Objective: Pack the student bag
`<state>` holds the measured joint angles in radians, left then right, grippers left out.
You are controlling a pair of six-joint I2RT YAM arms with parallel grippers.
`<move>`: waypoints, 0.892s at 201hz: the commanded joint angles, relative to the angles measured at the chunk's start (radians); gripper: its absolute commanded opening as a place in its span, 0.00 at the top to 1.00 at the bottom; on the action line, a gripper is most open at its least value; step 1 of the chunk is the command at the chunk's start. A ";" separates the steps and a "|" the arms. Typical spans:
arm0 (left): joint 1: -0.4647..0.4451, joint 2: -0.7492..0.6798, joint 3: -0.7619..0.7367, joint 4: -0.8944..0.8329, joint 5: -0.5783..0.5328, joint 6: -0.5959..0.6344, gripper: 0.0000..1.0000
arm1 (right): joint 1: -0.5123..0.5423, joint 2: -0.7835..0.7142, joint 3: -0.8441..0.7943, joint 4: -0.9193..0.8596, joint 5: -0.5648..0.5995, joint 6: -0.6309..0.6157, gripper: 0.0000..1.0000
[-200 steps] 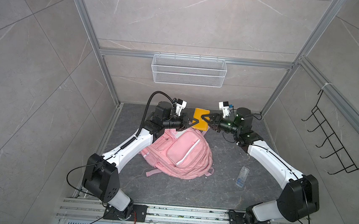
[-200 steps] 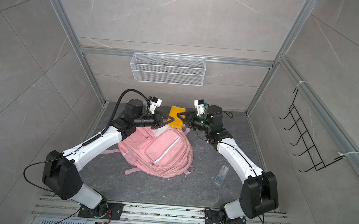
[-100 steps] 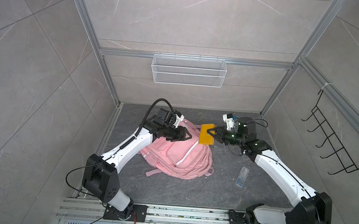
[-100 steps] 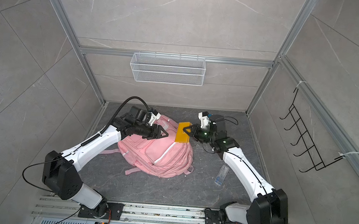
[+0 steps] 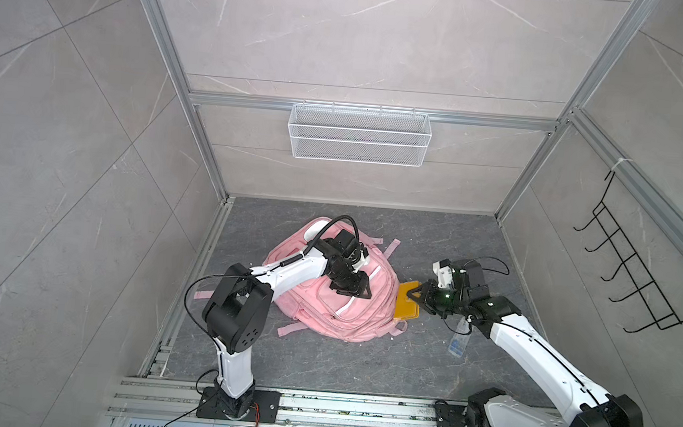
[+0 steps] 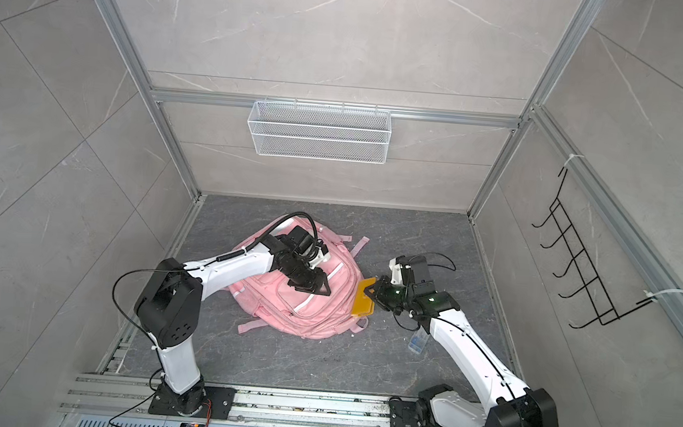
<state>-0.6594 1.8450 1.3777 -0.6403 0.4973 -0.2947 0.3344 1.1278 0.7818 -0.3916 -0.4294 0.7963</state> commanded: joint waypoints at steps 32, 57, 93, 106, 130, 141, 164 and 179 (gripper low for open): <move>-0.023 -0.008 0.034 -0.005 0.033 0.037 0.86 | -0.002 -0.048 -0.060 0.004 0.033 0.031 1.00; -0.021 -0.032 0.045 0.001 0.051 0.011 1.00 | -0.003 -0.048 -0.073 0.040 0.024 0.029 1.00; 0.019 -0.119 0.059 0.069 0.123 -0.099 1.00 | -0.001 -0.036 -0.063 0.147 -0.025 0.020 1.00; 0.047 -0.161 0.054 0.124 0.160 -0.165 1.00 | -0.001 -0.027 -0.052 0.187 -0.044 0.021 1.00; 0.080 -0.220 0.064 0.208 0.215 -0.256 1.00 | -0.001 -0.005 -0.035 0.268 -0.072 0.041 1.00; 0.092 -0.235 0.073 0.241 0.240 -0.296 1.00 | -0.001 0.009 -0.032 0.322 -0.085 0.062 1.00; 0.110 -0.255 0.082 0.331 0.281 -0.383 1.00 | 0.000 0.072 -0.032 0.474 -0.123 0.139 0.99; 0.111 -0.260 0.083 0.393 0.295 -0.432 1.00 | 0.006 0.127 -0.025 0.582 -0.143 0.196 0.99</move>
<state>-0.5488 1.6615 1.3918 -0.4583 0.6640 -0.5972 0.3340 1.1870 0.7197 -0.0322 -0.5167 0.8890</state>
